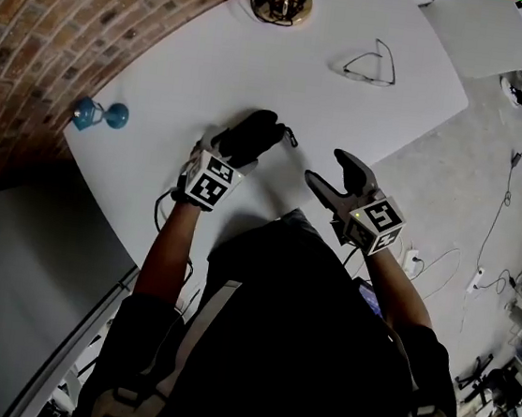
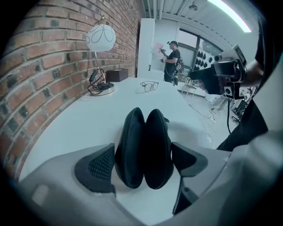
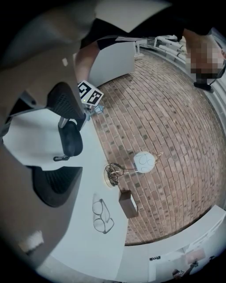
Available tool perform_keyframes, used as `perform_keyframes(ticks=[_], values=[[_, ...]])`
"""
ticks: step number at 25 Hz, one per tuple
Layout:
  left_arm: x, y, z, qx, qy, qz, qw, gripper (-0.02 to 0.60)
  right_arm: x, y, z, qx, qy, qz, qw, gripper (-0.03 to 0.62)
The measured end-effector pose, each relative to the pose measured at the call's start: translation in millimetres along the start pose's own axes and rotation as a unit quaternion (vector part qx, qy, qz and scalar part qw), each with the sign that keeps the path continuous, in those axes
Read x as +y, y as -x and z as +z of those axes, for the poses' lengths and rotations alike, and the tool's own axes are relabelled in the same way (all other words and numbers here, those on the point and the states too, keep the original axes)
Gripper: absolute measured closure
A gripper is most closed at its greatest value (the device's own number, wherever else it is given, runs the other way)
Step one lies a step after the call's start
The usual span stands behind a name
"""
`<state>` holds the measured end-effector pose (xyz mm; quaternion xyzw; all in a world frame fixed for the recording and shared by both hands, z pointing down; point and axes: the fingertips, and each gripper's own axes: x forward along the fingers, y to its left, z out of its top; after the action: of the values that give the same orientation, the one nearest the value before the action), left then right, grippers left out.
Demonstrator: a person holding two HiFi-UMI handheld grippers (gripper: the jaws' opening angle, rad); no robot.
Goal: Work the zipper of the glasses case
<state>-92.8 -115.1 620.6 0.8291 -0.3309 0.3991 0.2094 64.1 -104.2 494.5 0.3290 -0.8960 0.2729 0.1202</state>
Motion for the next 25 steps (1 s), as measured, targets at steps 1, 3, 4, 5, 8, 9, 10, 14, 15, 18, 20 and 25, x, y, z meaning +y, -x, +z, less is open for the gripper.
perform_keyframes(ticks=[1,3,4,5,8,9,10,14,15,18,20,25], values=[[-1,1,0,-0.004,-0.002,0.003,1.0000,0.178,0,-2,-2,0.004,-0.001,0.002,1.000,0.263],[-4,1,0,-0.009,-0.005,0.004,0.9999,0.212,0,-6,-6,0.012,-0.002,0.006,1.000,0.267],[-6,1,0,-0.010,-0.007,0.004,0.9999,0.226,0,-8,-7,0.015,-0.002,0.009,1.000,0.269],[-8,2,1,-0.010,-0.009,0.003,0.9999,0.232,1,-10,-9,0.019,-0.001,0.011,1.000,0.270],[-16,4,5,-0.008,-0.022,0.001,0.9997,0.255,1,-16,-17,0.038,0.015,0.019,0.999,0.275],[-18,5,6,-0.008,-0.027,0.001,0.9996,0.262,0,-19,-20,0.047,0.027,0.021,0.998,0.275],[-19,5,8,-0.009,-0.032,0.000,0.9995,0.276,-1,-22,-24,0.058,0.043,0.024,0.997,0.275],[-24,7,8,-0.006,-0.049,-0.002,0.9988,0.308,3,-37,-36,0.107,0.132,0.051,0.984,0.275],[-26,8,8,-0.005,-0.052,-0.003,0.9986,0.315,4,-42,-39,0.122,0.163,0.061,0.977,0.275],[-29,11,7,0.001,-0.064,-0.008,0.9979,0.341,8,-55,-53,0.172,0.267,0.092,0.944,0.273],[-31,13,6,0.006,-0.076,-0.012,0.9970,0.344,9,-64,-66,0.204,0.334,0.112,0.913,0.272],[-41,17,2,0.013,-0.103,-0.023,0.9943,0.344,15,-87,-88,0.247,0.410,0.163,0.863,0.269]])
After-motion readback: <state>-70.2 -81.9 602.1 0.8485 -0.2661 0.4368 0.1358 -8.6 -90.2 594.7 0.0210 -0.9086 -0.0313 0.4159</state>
